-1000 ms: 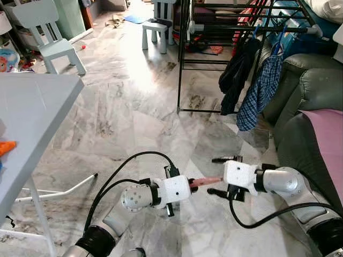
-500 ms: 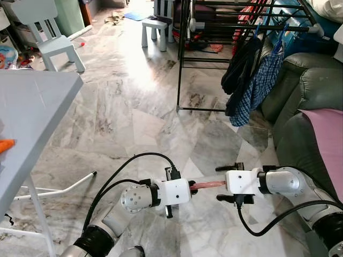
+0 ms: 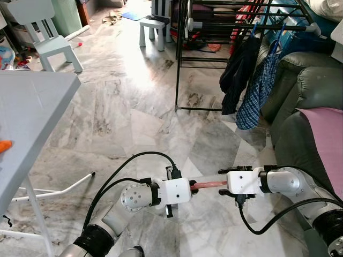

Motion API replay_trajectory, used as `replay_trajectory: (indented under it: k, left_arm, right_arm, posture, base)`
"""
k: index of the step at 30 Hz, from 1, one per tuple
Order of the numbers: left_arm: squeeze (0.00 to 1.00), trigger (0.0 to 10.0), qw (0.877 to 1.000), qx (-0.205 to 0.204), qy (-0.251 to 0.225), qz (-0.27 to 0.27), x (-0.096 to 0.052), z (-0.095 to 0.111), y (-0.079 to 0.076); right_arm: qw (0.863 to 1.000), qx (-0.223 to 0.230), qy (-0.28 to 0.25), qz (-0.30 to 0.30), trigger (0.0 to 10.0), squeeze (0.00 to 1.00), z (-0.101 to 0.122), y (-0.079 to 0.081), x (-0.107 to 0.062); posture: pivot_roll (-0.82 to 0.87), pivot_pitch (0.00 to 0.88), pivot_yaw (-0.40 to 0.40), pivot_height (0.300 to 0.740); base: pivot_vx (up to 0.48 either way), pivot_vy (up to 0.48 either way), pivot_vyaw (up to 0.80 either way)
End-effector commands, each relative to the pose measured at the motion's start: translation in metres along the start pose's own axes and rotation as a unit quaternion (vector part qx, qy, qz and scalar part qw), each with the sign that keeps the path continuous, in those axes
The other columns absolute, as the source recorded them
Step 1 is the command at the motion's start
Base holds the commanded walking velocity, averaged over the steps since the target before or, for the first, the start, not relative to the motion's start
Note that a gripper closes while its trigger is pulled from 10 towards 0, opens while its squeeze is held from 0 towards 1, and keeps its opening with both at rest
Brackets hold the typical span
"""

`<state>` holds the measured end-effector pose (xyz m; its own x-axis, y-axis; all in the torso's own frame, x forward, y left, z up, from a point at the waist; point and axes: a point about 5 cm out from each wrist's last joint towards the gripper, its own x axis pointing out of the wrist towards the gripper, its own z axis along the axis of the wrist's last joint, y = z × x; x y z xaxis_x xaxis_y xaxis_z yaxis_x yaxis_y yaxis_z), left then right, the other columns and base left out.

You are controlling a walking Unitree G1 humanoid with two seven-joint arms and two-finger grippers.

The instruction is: Hang hanger

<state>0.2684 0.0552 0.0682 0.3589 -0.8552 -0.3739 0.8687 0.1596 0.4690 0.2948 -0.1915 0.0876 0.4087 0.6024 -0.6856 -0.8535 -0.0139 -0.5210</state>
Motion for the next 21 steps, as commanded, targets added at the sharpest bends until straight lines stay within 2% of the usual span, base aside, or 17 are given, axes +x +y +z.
replay_trajectory:
  k: [1, 21]
  left_arm:
    - [0.0, 10.0, 1.0, 0.014, -0.006, -0.003, 0.0008, 0.0059, 0.0025]
    - [0.0, 10.0, 1.0, 0.016, -0.013, -0.015, 0.0031, 0.0077, -0.0034]
  right_arm:
    - [1.0, -0.008, 0.0, 0.002, 0.0, 0.0, 0.0001, -0.0011, 0.0008]
    - [1.0, -0.023, -0.004, -0.013, 0.0, 0.0, -0.0002, -0.0042, 0.0084]
  posture:
    - [0.0, 0.121, -0.015, 0.74]
    - [0.0, 0.118, -0.025, 0.74]
  base:
    - [0.0, 0.0, 0.0]
    - [0.0, 0.0, 0.0]
